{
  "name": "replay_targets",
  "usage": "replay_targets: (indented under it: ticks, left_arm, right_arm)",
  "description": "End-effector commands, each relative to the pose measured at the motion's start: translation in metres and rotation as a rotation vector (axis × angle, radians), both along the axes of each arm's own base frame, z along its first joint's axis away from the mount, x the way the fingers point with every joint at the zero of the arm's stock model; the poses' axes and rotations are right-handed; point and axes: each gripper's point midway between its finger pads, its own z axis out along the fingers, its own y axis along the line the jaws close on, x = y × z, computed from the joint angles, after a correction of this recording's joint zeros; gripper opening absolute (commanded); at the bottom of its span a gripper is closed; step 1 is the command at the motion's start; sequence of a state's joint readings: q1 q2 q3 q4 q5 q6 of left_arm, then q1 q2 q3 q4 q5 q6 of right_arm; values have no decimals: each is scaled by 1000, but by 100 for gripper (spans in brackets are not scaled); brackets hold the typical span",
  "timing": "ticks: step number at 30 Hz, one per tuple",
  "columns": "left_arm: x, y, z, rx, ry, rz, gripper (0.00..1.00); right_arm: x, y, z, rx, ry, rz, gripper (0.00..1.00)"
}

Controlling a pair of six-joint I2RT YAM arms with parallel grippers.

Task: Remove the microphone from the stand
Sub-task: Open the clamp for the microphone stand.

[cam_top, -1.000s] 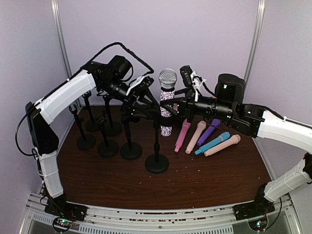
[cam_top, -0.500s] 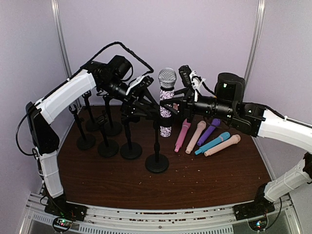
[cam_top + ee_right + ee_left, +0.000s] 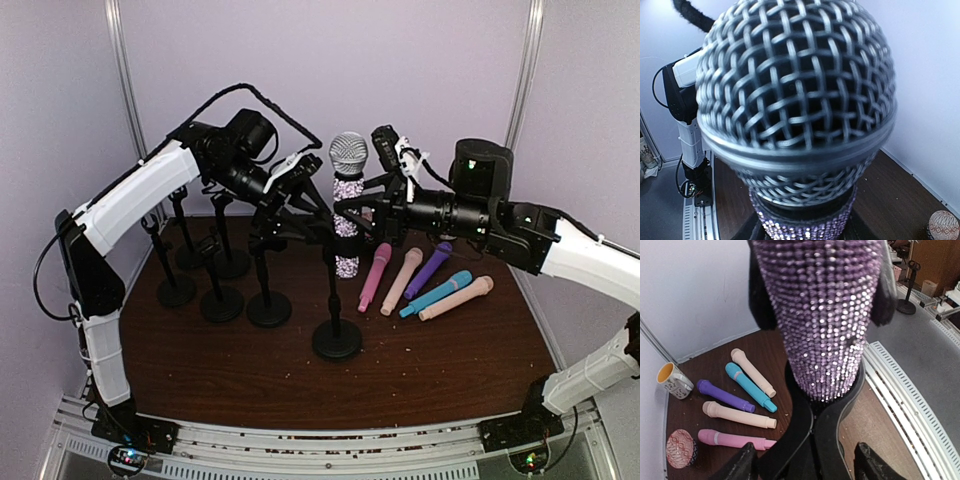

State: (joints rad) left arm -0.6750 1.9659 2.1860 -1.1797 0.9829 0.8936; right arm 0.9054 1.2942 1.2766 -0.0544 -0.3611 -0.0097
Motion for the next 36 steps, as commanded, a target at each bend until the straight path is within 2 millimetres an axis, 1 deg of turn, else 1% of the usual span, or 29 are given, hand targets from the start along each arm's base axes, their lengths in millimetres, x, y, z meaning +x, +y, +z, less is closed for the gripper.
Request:
replay_targets:
  ticks: [1,5,8,11,13,17,19,24,27,31,32,33,36]
  left_arm:
    - [4,1,-3,14,21,17,72]
    - [-4,-1,-7,10,35,-13,74]
    - [-5,-3,-11,10,38,-24,76]
    - [-8,-6,-16,11,54,-39,81]
    - [-10,-8,-17,8,53,-52,81]
    - [-12,-12,-9,-19,49,-68,77]
    - [-12,-12,-6,-27,44,-71,71]
    - [-16,-12,-9,-14,34,-87,52]
    - [-18,-11,-4,-23,29,-92,39]
    - [-20,-7,6,-19,-10,-91,26]
    - [-20,-6,8,-19,-22,-88,22]
    - [-19,-4,9,-11,-39,-78,16]
    - [-16,-1,11,9,-73,-55,11]
  right_arm:
    - [-11,-18,54,189,-95,-8,20]
    - [-11,-17,39,199,-84,-3,19]
    - [-13,-17,31,199,-84,4,17]
    - [-14,-17,29,203,-84,10,17]
    - [-14,-17,27,199,-82,13,17]
    - [-16,-17,26,190,-80,19,16]
    - [-16,-17,26,184,-84,17,15]
    - [-16,-18,23,174,-85,14,14]
    - [-15,-19,21,171,-86,7,14]
    - [-15,-23,30,189,-103,-2,14]
    - [-15,-25,33,196,-108,-6,14]
    - [-16,-26,36,205,-114,-7,14]
    - [-17,-29,49,232,-135,-12,13]
